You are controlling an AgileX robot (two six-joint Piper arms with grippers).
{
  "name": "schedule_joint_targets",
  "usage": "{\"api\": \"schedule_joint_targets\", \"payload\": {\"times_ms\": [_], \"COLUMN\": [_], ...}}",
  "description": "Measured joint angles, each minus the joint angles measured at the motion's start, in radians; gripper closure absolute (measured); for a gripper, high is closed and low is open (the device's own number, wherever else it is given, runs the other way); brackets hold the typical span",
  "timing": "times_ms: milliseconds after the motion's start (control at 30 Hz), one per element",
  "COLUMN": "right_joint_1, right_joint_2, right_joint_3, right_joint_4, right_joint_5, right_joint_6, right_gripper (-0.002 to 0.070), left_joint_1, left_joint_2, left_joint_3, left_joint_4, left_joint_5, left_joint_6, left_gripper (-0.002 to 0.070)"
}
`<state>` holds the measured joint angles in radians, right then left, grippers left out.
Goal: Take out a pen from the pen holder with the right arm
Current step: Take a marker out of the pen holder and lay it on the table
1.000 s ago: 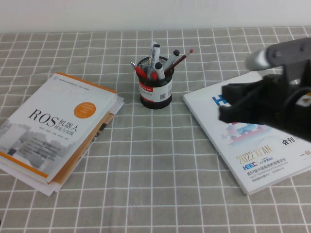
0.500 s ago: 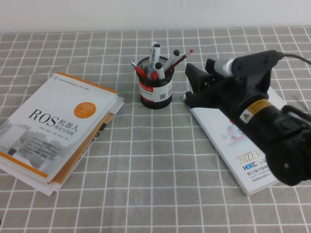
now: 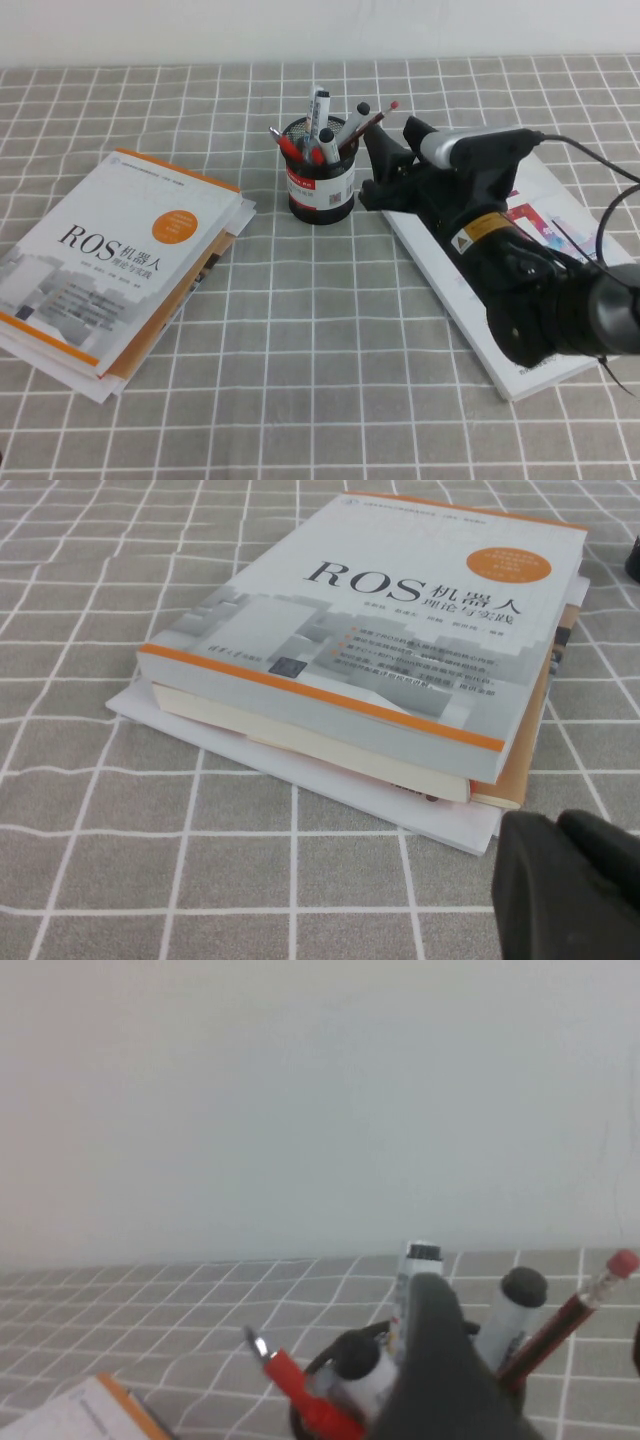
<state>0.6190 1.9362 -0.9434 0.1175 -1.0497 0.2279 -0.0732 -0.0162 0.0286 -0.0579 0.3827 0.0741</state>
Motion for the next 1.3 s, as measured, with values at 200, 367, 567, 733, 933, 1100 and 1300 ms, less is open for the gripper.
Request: {"api": "schedule_joint_targets", "payload": {"times_ms": [200,367,567,733,933,1100,1300], "right_joint_1": [-0.027,-0.028,-0.036,-0.043,-0.048,-0.048,-0.048], "right_joint_2": [0.077,0.111,0.162,0.176,0.186,0.186,0.186], "right_joint_3": [-0.110,-0.192,-0.272,-0.290,-0.293,-0.294,-0.294], "right_joint_4": [0.008,0.017,0.061,0.103,0.093,0.083,0.105], "right_joint_5": [0.000,0.038,0.068,0.076,0.096,0.094,0.105], "right_joint_6": [0.039,0.043,0.043,0.043,0.043,0.043,0.043], "right_gripper": [0.0327,0.0327,0.0327,0.0327,0.0327,0.0327,0.0327], "left_joint_1": [0.000,0.000,0.000,0.000,0.000,0.000,0.000], "left_joint_2": [0.000,0.000,0.000,0.000,0.000,0.000,0.000], "left_joint_3": [0.000,0.000,0.000,0.000,0.000,0.000,0.000], "left_joint_4": [0.000,0.000,0.000,0.000,0.000,0.000,0.000], "left_joint_5": [0.000,0.000,0.000,0.000,0.000,0.000,0.000], "left_joint_6": [0.000,0.000,0.000,0.000,0.000,0.000,0.000], "left_gripper": [0.0678,0.0678,0.0678,0.0678,0.0678,0.0678,0.0678]}}
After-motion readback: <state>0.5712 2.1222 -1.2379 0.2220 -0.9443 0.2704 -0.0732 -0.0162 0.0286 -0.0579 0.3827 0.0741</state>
